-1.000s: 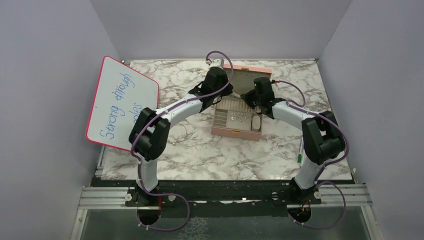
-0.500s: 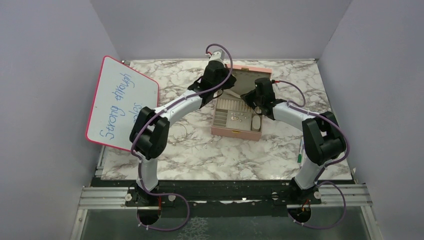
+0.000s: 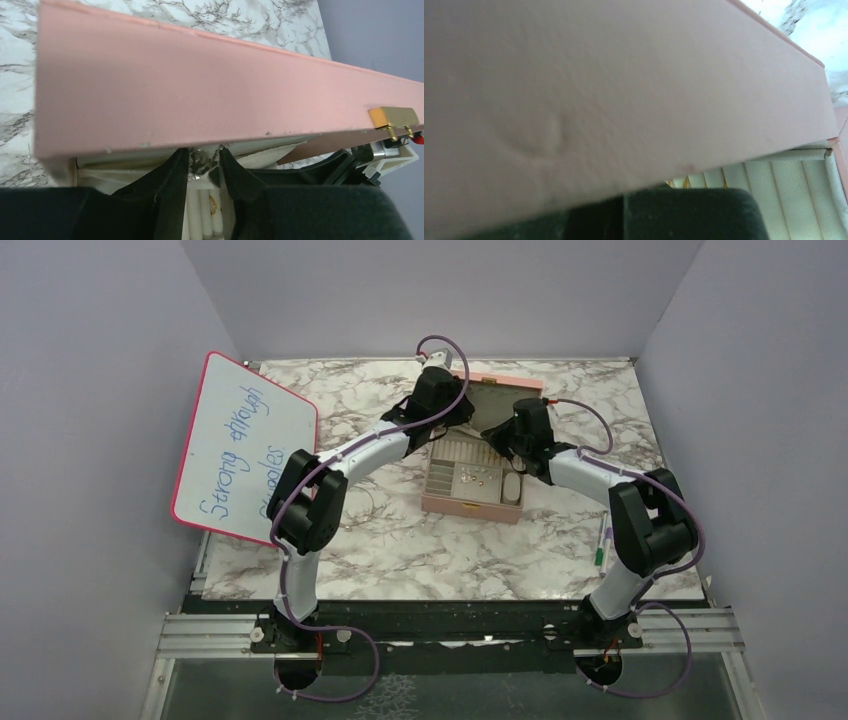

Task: Organize the mixed jewelry
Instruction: Adjust the jewelry in the jewelry box.

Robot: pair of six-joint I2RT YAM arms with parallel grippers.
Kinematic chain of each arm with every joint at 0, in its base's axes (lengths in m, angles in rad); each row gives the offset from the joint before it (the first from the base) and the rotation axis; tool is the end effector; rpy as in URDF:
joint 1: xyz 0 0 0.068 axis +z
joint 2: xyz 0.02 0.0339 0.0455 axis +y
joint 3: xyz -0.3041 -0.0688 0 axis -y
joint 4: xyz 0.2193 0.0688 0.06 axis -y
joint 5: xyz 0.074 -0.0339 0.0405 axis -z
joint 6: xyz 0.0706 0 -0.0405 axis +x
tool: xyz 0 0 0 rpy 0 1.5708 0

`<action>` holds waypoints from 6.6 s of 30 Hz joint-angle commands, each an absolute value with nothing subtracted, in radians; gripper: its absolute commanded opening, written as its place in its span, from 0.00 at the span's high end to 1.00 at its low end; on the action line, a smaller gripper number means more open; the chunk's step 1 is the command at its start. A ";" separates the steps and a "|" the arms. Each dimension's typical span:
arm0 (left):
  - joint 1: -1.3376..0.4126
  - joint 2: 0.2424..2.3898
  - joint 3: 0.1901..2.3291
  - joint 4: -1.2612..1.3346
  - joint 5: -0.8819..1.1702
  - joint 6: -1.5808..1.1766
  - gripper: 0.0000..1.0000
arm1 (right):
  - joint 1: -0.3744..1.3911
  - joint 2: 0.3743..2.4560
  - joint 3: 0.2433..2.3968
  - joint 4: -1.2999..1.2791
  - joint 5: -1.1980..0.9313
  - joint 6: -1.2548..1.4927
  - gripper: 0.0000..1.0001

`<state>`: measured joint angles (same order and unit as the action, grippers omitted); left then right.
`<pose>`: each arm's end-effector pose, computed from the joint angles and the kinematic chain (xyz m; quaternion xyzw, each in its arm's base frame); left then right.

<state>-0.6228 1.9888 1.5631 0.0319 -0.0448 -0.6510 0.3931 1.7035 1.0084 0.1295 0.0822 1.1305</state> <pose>0.4091 -0.2899 0.3000 -0.0242 0.8313 -0.3151 0.4572 0.3615 0.1436 0.2432 0.3340 0.8096 0.3061 0.3731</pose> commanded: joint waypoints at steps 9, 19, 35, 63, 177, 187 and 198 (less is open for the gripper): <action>-0.618 1.958 1.579 -0.053 -0.096 -0.636 0.68 | 0.412 1.645 1.030 0.119 -0.043 1.082 0.99; -0.612 1.972 1.584 -0.022 -0.067 -0.621 0.92 | 0.407 1.632 1.014 0.198 -0.149 1.033 0.99; -0.609 1.862 1.466 -0.020 -0.044 -0.613 0.55 | 0.405 1.660 1.019 0.171 -0.157 1.031 0.99; -0.629 1.870 1.385 0.043 -0.054 -0.657 1.00 | 0.405 1.635 0.949 0.413 -0.351 0.928 0.99; -0.603 1.805 1.360 -0.190 -0.266 -0.552 0.74 | 0.347 1.643 0.770 1.004 -0.611 0.983 0.77; -0.603 1.749 1.380 -0.193 -0.236 -0.524 0.57 | 0.345 1.579 0.782 0.738 -0.455 0.922 0.66; -0.603 1.708 1.344 -0.182 -0.212 -0.472 0.48 | 0.348 1.583 0.874 0.425 -0.315 0.896 0.58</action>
